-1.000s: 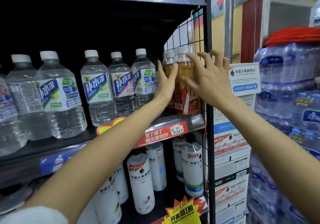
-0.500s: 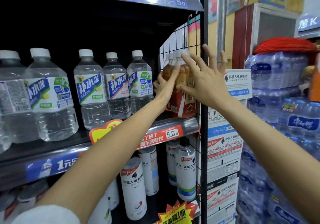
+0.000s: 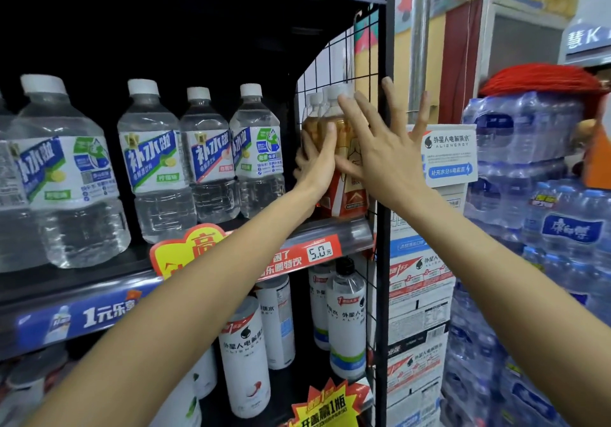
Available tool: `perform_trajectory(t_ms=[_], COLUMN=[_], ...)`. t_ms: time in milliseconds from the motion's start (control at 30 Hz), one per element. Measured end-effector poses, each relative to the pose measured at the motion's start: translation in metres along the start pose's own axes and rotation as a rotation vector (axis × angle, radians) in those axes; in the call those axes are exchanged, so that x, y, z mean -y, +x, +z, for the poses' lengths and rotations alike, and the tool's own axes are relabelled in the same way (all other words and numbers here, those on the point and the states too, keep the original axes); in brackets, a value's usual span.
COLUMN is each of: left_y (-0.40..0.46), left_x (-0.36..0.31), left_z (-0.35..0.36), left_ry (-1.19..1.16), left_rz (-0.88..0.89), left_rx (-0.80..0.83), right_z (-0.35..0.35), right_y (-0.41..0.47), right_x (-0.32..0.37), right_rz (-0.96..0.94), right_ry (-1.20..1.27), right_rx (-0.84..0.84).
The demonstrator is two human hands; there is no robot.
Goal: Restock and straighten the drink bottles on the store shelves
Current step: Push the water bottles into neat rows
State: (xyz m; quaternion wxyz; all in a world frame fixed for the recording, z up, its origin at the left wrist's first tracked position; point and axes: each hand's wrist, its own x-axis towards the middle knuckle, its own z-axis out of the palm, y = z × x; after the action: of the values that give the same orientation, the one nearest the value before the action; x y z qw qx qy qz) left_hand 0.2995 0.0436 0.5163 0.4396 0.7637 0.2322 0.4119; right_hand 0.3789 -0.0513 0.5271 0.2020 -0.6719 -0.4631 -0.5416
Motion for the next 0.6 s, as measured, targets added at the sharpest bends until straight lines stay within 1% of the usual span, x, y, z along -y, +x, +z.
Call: perform_trajectory(t_ms=[100, 200, 233, 333, 433, 533, 600], left_y=[0.000, 0.025, 0.021, -0.007, -0.007, -0.013, -0.025], left_x=[0.002, 0.027, 0.022, -0.002, -0.003, -0.008, -0.013], left_z=[0.005, 0.011, 0.010, 0.009, 0.005, -0.011, -0.024], left_ry=[-0.059, -0.117, -0.115, -0.098, -0.090, -0.086, -0.017], left_rz=[0.009, -0.066, -0.074, 0.005, 0.025, -0.035, -0.004], left_rx=[0.036, 0.043, 0.041, 0.044, 0.041, 0.075, 0.099], right_z=[0.001, 0.000, 0.000, 0.001, -0.001, -0.007, -0.011], right_y=[-0.008, -0.016, -0.018, -0.021, -0.022, -0.020, -0.020], right_x=[-0.008, -0.018, -0.020, -0.019, -0.016, -0.011, -0.006], right_rz=[-0.018, -0.061, -0.068, -0.061, -0.061, -0.063, -0.098], right_ry=[0.045, 0.116, 0.118, 0.132, 0.149, 0.196, 0.244], right_rx=[0.043, 0.076, 0.081, 0.078, 0.077, 0.021, -0.099])
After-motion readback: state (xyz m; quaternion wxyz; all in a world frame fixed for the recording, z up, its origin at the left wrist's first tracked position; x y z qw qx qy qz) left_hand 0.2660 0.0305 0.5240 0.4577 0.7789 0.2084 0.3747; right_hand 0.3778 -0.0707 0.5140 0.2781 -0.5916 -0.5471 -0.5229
